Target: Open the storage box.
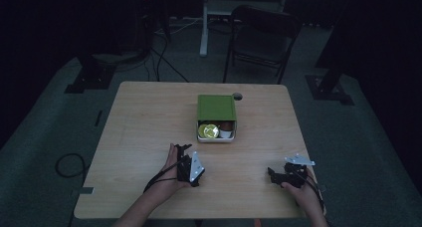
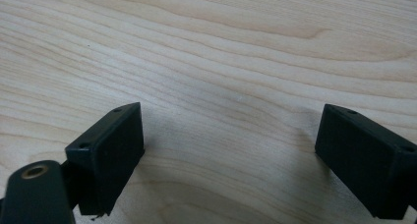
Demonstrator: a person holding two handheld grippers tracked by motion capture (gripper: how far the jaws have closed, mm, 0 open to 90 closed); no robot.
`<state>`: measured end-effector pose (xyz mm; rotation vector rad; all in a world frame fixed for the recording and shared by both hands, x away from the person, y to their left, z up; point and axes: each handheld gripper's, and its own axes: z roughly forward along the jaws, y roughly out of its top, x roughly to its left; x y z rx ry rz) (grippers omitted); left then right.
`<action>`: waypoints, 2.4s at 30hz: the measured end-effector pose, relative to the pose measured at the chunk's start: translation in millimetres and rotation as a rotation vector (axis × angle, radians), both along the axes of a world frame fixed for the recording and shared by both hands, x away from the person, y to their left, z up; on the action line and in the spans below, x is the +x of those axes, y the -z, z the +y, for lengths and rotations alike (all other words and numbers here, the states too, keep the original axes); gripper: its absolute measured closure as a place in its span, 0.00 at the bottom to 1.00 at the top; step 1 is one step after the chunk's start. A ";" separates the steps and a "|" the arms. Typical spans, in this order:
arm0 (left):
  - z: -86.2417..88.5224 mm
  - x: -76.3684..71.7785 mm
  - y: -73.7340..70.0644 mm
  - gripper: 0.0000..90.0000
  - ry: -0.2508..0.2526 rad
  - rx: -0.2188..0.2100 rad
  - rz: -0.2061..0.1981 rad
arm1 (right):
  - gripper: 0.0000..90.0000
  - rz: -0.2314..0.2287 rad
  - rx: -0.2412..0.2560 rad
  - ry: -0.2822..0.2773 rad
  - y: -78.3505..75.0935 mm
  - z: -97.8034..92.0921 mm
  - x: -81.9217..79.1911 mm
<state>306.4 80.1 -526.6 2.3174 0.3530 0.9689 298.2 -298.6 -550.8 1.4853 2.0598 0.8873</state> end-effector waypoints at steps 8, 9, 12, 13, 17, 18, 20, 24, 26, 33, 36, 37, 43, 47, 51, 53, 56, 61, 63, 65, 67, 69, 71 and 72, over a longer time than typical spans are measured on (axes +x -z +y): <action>-19.0 5.6 -2.0 0.02 0.043 0.024 -0.027 | 0.12 0.000 0.000 0.000 0.0 0.0 0.0; -21.3 6.4 -2.0 0.02 0.048 0.028 -0.031 | 0.12 0.000 0.000 0.000 0.0 0.0 0.0; -26.2 8.1 -1.5 0.02 0.058 0.030 -0.037 | 0.12 0.000 0.000 0.000 0.0 0.1 0.0; -28.2 8.9 -1.3 0.02 0.065 0.032 -0.040 | 0.12 0.000 0.000 0.000 0.0 0.1 0.0; -37.5 14.3 -1.4 0.07 0.081 0.051 -0.062 | 0.12 0.000 -0.001 0.000 0.0 0.0 0.0; -39.5 15.6 -1.8 0.07 0.084 0.056 -0.067 | 0.12 0.000 -0.001 0.000 0.0 0.0 0.0; -43.7 18.2 -2.2 0.07 0.094 0.067 -0.083 | 0.12 0.000 -0.001 0.000 0.0 0.1 0.0; -51.9 22.9 -2.0 0.09 0.118 0.087 -0.113 | 0.12 0.000 0.000 0.000 0.0 0.0 0.0; -53.4 24.0 -2.1 0.16 0.122 0.093 -0.129 | 0.12 0.000 0.000 0.000 0.0 0.0 0.0; -61.8 29.2 -5.7 0.35 0.149 0.060 -0.201 | 0.12 -0.001 -0.001 0.000 0.0 0.0 0.0; -65.8 32.1 -4.2 0.38 0.158 0.108 -0.219 | 0.12 -0.001 0.000 0.000 0.0 0.1 0.0; -67.6 32.7 -2.9 0.39 0.164 0.122 -0.230 | 0.12 -0.001 0.000 0.000 0.0 0.0 0.0; -75.1 35.4 0.4 0.44 0.157 0.185 -0.263 | 0.12 -0.001 0.000 0.000 0.0 0.1 0.0; -80.1 38.3 3.7 0.47 0.166 0.229 -0.323 | 0.12 -0.001 0.000 0.000 0.0 0.1 0.0; -84.2 40.2 5.9 0.50 0.179 0.266 -0.365 | 0.12 -0.001 0.000 0.000 0.0 0.1 0.0; -85.3 41.5 7.1 0.51 0.180 0.276 -0.363 | 0.12 -0.001 0.000 0.000 0.0 0.1 0.0; -86.5 43.9 9.9 0.55 0.188 0.289 -0.359 | 0.12 -0.001 0.000 0.000 0.1 0.1 0.0; -89.9 46.7 14.2 0.61 0.191 0.353 -0.384 | 0.12 -0.001 0.000 0.000 0.0 0.1 0.0; -91.2 47.7 17.0 0.61 0.194 0.367 -0.388 | 0.12 -0.001 0.000 0.000 0.0 0.1 0.0; -92.2 48.1 18.2 0.61 0.194 0.400 -0.404 | 0.12 -0.001 0.000 0.000 0.1 0.1 0.0; -93.0 48.8 18.6 0.62 0.192 0.408 -0.407 | 0.12 -0.001 0.000 0.000 0.0 0.1 0.0; -93.4 48.9 18.7 0.64 0.192 0.413 -0.416 | 0.12 -0.001 0.000 -0.001 0.0 0.1 0.0; -94.1 49.0 20.7 0.65 0.195 0.430 -0.435 | 0.12 -0.001 0.000 0.000 0.0 0.1 0.0; -94.3 48.9 21.0 0.66 0.196 0.438 -0.443 | 0.12 -0.001 0.000 0.000 0.0 0.1 0.0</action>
